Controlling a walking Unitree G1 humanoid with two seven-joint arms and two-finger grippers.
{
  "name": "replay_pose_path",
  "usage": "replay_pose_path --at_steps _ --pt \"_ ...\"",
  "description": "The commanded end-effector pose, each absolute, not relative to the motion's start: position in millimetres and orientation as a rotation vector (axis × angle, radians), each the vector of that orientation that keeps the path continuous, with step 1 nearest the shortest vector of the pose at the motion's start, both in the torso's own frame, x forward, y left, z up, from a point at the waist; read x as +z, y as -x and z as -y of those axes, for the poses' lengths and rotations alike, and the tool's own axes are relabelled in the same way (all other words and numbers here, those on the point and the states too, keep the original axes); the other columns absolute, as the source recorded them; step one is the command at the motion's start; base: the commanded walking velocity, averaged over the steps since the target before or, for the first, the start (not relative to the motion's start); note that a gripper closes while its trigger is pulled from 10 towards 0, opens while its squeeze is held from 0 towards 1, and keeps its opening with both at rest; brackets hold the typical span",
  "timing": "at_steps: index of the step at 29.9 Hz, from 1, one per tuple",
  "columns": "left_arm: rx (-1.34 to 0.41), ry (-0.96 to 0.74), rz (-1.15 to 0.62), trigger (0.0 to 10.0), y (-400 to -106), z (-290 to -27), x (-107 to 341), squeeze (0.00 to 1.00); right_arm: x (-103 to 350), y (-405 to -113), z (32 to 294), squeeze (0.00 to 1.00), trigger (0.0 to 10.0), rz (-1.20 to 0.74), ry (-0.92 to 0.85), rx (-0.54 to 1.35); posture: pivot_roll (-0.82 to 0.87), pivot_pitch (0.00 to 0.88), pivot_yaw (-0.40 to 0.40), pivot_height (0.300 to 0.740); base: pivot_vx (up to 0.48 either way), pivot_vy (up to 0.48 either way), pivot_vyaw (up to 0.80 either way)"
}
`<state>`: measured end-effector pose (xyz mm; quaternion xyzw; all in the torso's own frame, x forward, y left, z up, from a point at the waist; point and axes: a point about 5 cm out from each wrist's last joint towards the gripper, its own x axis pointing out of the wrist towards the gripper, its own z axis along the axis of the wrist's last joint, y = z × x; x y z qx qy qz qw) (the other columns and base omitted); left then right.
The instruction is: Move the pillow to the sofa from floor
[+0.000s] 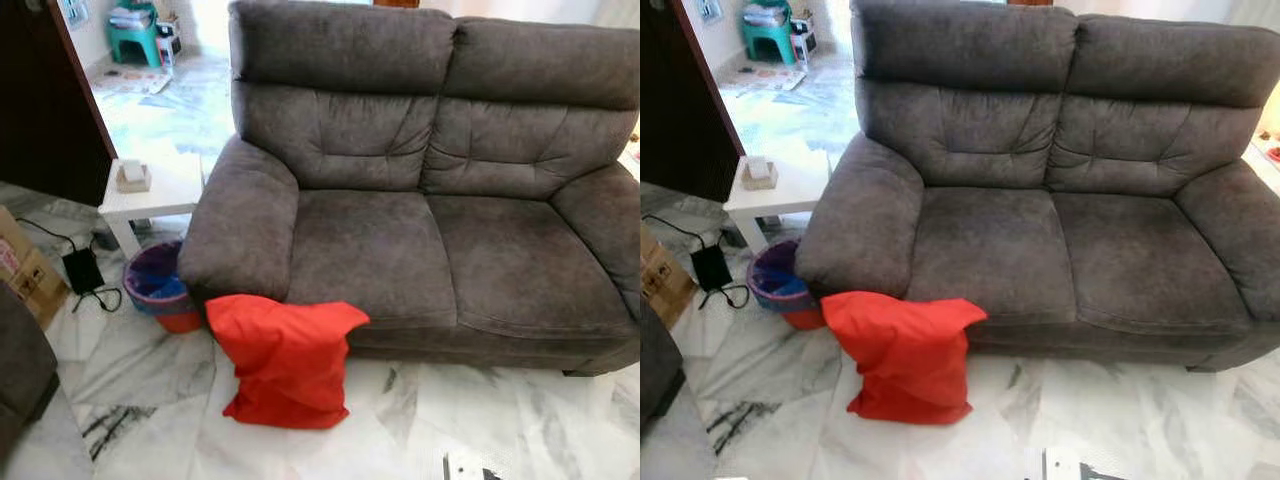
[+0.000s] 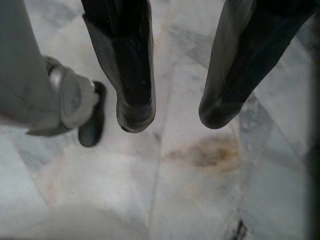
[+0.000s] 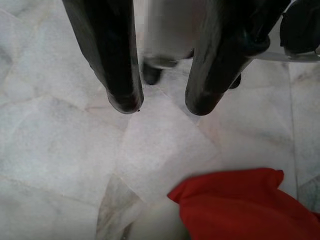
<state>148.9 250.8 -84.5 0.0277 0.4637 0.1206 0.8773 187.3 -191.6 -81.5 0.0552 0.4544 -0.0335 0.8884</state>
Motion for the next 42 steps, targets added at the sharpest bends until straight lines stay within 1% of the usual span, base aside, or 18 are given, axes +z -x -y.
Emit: replay_pose_path --at_steps 1,24,42 --pt "0.249 -0.043 -0.999 10.0 -141.7 -245.0 -89.3 0.00 -83.9 -180.4 198.9 0.00 10.0 -0.966 -0.107 -0.088 0.08 0.119 -0.030 0.740 0.000 0.368 0.00" --pt "0.248 -0.043 -1.002 10.0 -141.0 -245.8 -89.3 0.00 -84.2 -179.9 198.6 0.00 10.0 -0.966 -0.107 -0.088 0.07 0.118 -0.023 0.740 0.000 0.368 0.00" --pt "0.230 -0.026 -1.000 10.0 -141.3 -245.0 -89.3 0.00 -84.2 -180.0 197.8 0.00 10.0 -0.962 -0.110 -0.090 0.07 0.109 -0.020 0.740 0.000 0.000 0.00"
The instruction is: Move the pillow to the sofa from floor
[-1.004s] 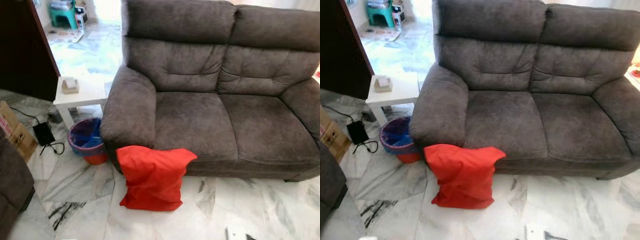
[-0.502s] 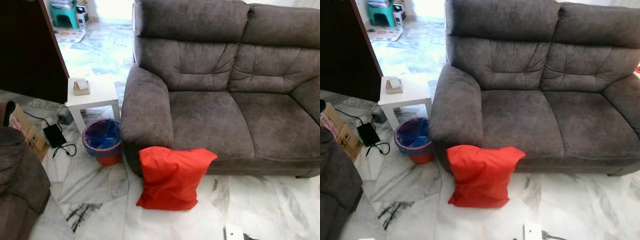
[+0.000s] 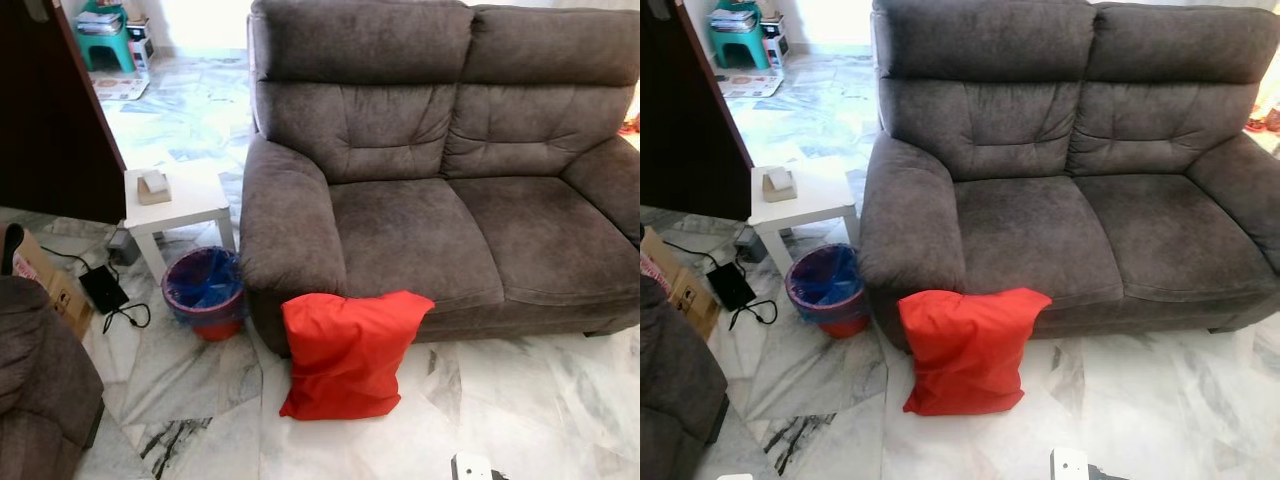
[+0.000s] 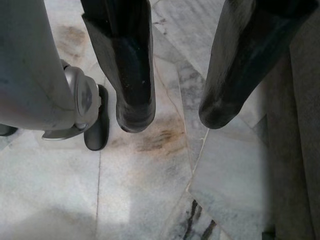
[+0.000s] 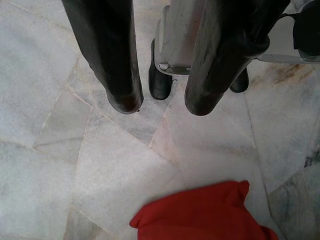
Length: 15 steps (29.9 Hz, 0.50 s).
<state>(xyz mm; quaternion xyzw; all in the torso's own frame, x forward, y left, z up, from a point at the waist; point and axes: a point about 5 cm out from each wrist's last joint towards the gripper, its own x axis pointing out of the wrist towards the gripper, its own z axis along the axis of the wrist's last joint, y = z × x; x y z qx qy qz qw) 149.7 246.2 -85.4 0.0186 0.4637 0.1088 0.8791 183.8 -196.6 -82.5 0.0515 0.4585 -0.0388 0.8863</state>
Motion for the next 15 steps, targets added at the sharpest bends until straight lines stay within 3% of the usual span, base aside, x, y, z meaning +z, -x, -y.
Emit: replay_pose_path --at_steps 1,15 --pt "0.230 -0.026 -1.000 10.0 -141.4 -245.0 -89.3 0.00 -84.1 -180.1 197.8 0.00 10.0 -0.962 -0.111 -0.090 0.07 0.109 -0.020 0.740 0.000 0.000 0.00" --pt "0.231 -0.013 -1.000 10.0 -141.1 -244.0 -89.7 0.00 -83.6 -180.5 199.3 0.00 10.0 -0.953 -0.104 -0.098 0.07 0.109 -0.025 0.740 0.000 0.000 0.00"
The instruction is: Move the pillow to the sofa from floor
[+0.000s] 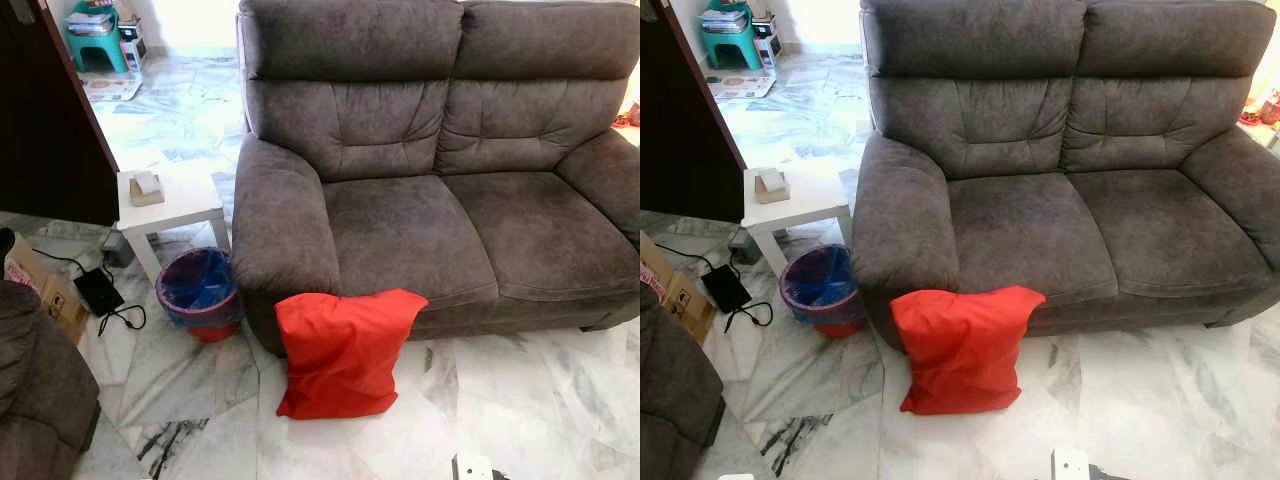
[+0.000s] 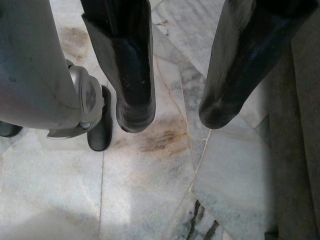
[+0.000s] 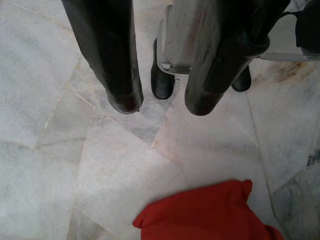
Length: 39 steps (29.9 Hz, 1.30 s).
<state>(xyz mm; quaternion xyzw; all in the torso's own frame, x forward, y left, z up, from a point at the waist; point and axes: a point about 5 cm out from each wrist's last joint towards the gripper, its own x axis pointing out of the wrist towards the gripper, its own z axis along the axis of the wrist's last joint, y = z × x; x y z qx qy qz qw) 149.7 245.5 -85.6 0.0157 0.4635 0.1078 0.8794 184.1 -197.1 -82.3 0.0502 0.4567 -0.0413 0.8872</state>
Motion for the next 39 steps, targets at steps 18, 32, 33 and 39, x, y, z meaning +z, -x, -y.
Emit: replay_pose_path --at_steps 18,32,33,39 --pt "0.232 -0.001 -0.997 10.0 -141.1 -243.3 -89.8 0.00 -83.2 -180.9 199.7 0.00 10.0 -0.949 -0.099 -0.093 0.07 0.109 -0.027 0.740 0.255 0.000 0.00" --pt "0.233 0.006 -0.997 10.0 -141.3 -242.6 -90.0 0.00 -83.1 -181.1 200.1 0.00 10.0 -0.947 -0.099 -0.095 0.06 0.108 -0.029 0.740 0.297 0.000 0.00" --pt "0.233 0.005 -0.997 10.0 -141.3 -242.7 -89.9 0.00 -83.1 -181.1 200.0 0.00 10.0 -0.947 -0.099 -0.094 0.06 0.108 -0.029 0.740 0.304 0.000 0.00" --pt "0.231 0.005 -0.997 10.0 -141.2 -242.9 -89.9 0.00 -83.2 -181.0 199.7 0.00 10.0 -0.946 -0.102 -0.098 0.06 0.107 -0.027 0.740 0.297 0.000 0.00"
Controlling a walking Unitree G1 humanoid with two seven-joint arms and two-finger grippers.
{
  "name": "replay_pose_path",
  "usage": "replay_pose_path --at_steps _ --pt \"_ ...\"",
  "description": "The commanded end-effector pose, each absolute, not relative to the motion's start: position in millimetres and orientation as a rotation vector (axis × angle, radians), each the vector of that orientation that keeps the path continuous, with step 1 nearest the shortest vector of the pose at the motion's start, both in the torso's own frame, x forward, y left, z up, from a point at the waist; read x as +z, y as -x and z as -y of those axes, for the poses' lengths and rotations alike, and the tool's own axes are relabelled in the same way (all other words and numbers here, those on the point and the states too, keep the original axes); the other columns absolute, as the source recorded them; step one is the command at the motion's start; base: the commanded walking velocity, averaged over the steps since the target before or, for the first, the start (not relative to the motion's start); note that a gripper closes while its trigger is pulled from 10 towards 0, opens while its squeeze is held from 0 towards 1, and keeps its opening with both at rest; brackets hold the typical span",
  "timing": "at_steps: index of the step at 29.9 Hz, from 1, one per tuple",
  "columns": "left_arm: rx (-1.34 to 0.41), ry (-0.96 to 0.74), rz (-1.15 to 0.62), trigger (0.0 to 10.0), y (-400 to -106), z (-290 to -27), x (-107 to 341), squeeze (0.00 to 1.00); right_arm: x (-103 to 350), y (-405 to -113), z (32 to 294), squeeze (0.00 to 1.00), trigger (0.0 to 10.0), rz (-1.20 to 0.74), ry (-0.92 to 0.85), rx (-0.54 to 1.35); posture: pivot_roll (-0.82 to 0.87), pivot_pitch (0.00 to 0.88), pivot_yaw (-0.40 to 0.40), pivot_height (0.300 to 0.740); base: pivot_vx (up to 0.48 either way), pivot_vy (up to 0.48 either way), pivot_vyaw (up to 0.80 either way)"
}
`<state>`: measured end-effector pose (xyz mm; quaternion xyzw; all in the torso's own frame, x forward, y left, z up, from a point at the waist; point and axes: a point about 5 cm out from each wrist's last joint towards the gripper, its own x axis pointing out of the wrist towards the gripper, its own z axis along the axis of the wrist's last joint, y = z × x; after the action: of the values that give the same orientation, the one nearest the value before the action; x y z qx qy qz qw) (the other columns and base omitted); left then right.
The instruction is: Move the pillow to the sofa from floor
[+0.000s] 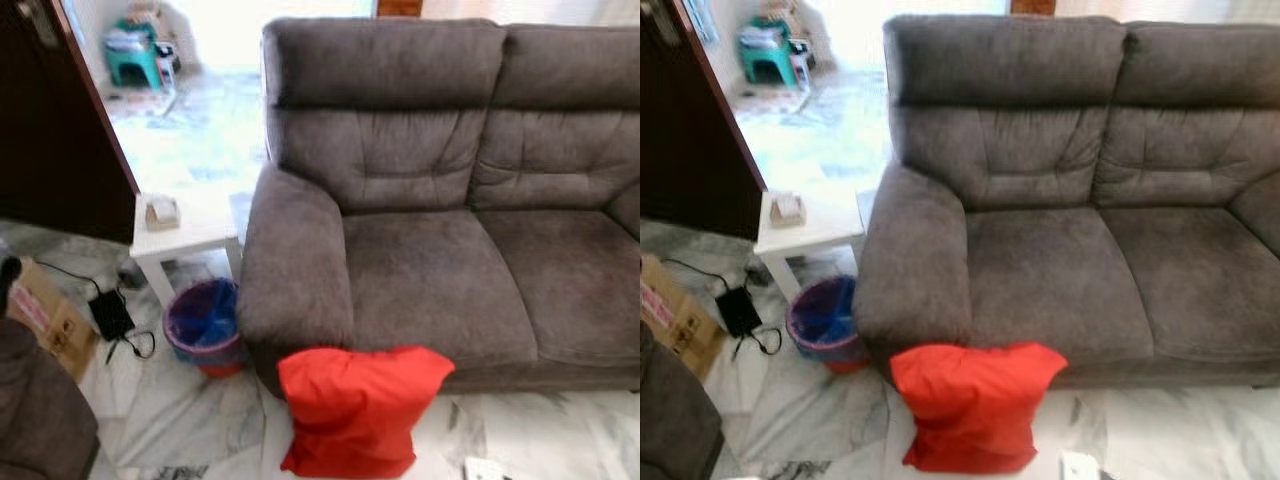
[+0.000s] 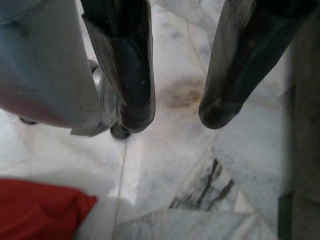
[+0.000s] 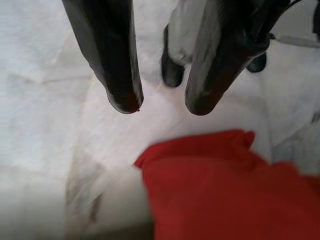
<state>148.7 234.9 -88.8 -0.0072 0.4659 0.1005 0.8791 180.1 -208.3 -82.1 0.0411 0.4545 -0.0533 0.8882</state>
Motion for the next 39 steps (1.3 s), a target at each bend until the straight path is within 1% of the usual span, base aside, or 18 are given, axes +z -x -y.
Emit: replay_pose_path --at_steps 1,12,16,21,22,23,24,26,27,28,29,30,32,33,34,35,36,39 --pt "0.231 0.005 -0.997 10.0 -141.2 -242.9 -89.9 0.00 -83.2 -181.0 199.7 0.00 10.0 -0.946 -0.102 -0.098 0.06 0.107 -0.027 0.740 0.300 0.000 0.00" --pt "0.224 0.005 -0.987 10.0 -142.1 -242.1 -89.5 0.00 -83.1 -180.9 200.4 0.00 10.0 -0.946 -0.098 -0.093 0.06 0.105 -0.030 0.740 0.299 0.000 0.00" --pt "0.231 -0.002 -0.930 10.0 -145.9 -242.7 -86.6 0.00 -81.9 -182.2 200.7 0.00 10.0 -0.923 -0.100 -0.094 0.06 0.106 -0.033 0.740 0.000 0.000 0.00" --pt "0.267 0.001 -0.784 10.0 -153.0 -243.9 -78.7 0.00 -76.3 -187.8 202.5 0.00 10.0 -0.825 -0.072 -0.077 0.07 0.105 -0.041 0.740 0.000 0.000 0.00" --pt "0.259 -0.007 -0.718 10.0 -163.3 -243.3 -72.5 0.00 -74.7 -189.2 202.4 0.00 10.0 -0.799 -0.072 -0.069 0.07 0.105 -0.041 0.740 0.000 0.000 0.00" --pt "0.235 -0.028 -0.538 10.0 -198.4 -242.0 -49.5 0.00 -72.7 -190.7 202.1 0.00 10.0 -0.766 -0.076 -0.056 0.06 0.103 -0.041 0.740 0.000 0.000 0.00" --pt "0.218 -0.051 -0.423 10.0 -221.2 -241.2 -31.2 0.00 -71.4 -191.6 201.6 0.00 10.0 -0.745 -0.081 -0.043 0.06 0.103 -0.041 0.740 0.000 0.000 0.00" --pt "0.194 -0.074 -0.252 10.0 -247.8 -238.0 -2.4 0.00 -68.5 -193.7 200.6 0.00 10.0 -0.699 -0.096 -0.021 0.06 0.102 -0.041 0.740 0.000 0.000 0.00" --pt "0.187 -0.067 -0.205 10.0 -251.8 -236.2 5.1 0.00 -67.5 -194.1 200.5 0.00 10.0 -0.681 -0.101 -0.017 0.06 0.101 -0.040 0.740 0.000 0.000 0.00" --pt "0.187 -0.067 -0.205 10.0 -251.8 -236.2 5.1 0.00 -67.5 -194.1 200.5 0.00 10.0 -0.681 -0.101 -0.017 0.06 0.101 -0.040 0.740 0.000 0.000 0.00" --pt "0.162 -0.063 -0.146 10.0 -253.6 -232.8 13.5 0.00 -66.3 -193.8 200.7 0.00 10.0 -0.654 -0.111 -0.021 0.06 0.100 -0.036 0.740 0.000 0.000 0.00" --pt "0.162 -0.063 -0.146 10.0 -253.6 -232.8 13.5 0.00 -66.3 -193.8 200.7 0.00 10.0 -0.654 -0.111 -0.021 0.06 0.100 -0.036 0.740 0.000 0.000 0.00" --pt "0.098 -0.065 -0.104 10.0 -248.9 -225.3 19.7 0.00 -65.4 -192.4 201.2 0.00 10.0 -0.622 -0.142 -0.045 0.05 0.098 -0.039 0.740 0.000 0.000 0.00" --pt "0.070 -0.067 -0.080 10.0 -245.4 -221.9 22.2 0.00 -40.0 -227.0 197.0 0.00 10.0 -0.458 -0.135 -0.024 0.04 0.100 -0.045 0.740 0.000 0.000 0.00" --pt "0.052 -0.069 -0.064 10.0 -242.8 -219.7 24.0 0.00 -18.0 -250.2 192.8 0.00 10.0 -0.335 -0.132 -0.006 0.05 0.100 -0.047 0.740 0.000 0.000 0.00" --pt "0.043 -0.065 -0.054 10.0 -240.4 -218.1 25.1 0.00 -1.7 -264.0 189.2 0.00 10.0 -0.247 -0.131 0.009 0.05 0.097 -0.048 0.740 0.000 0.000 0.00" --pt "0.030 -0.061 -0.049 10.0 -238.5 -216.6 26.4 0.00 9.3 -271.3 185.9 0.00 10.0 -0.186 -0.134 0.023 0.05 0.097 -0.048 0.740 0.000 0.000 0.00" --pt "-0.019 -0.075 -0.025 10.0 -237.7 -213.9 36.5 0.00 23.8 -276.6 177.8 0.00 10.0 -0.107 -0.145 0.051 0.05 0.090 -0.045 0.740 0.000 0.000 0.00"
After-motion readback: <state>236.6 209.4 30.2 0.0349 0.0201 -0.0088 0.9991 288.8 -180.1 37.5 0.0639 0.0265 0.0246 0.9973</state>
